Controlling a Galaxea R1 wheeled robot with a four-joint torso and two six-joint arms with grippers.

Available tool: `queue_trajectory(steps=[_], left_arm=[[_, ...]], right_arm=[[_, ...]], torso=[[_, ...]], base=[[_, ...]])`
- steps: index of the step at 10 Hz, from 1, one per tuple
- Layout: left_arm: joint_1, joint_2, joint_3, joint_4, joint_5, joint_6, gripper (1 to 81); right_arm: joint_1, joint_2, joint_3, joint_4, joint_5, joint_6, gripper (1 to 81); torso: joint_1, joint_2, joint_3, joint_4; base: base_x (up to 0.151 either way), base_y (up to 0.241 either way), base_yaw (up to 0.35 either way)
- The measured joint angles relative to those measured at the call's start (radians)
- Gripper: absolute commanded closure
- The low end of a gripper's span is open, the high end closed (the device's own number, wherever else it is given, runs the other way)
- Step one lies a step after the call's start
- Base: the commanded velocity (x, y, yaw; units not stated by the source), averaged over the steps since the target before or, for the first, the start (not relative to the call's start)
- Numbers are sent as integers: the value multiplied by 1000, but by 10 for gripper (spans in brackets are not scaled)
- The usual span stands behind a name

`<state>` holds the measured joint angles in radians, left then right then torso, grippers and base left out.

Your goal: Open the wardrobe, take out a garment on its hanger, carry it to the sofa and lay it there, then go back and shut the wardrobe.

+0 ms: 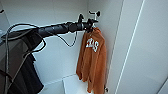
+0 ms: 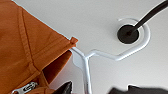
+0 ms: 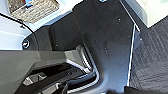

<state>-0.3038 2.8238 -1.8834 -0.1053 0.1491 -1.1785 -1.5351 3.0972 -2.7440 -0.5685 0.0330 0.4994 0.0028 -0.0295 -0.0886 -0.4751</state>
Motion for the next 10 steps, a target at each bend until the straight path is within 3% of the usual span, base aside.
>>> queue_trajectory(steps=[3,10], left_arm=[[0,8,-38,0,0,0,10],[17,97,-120,89,-103,3,10]], right_arm=[[1,0,0,1,1,0,10],[-2,0,0,13,1,0,10]], torso=[[0,0,0,0],[0,0,0,0]], base=[[0,0,0],[0,0,0]])
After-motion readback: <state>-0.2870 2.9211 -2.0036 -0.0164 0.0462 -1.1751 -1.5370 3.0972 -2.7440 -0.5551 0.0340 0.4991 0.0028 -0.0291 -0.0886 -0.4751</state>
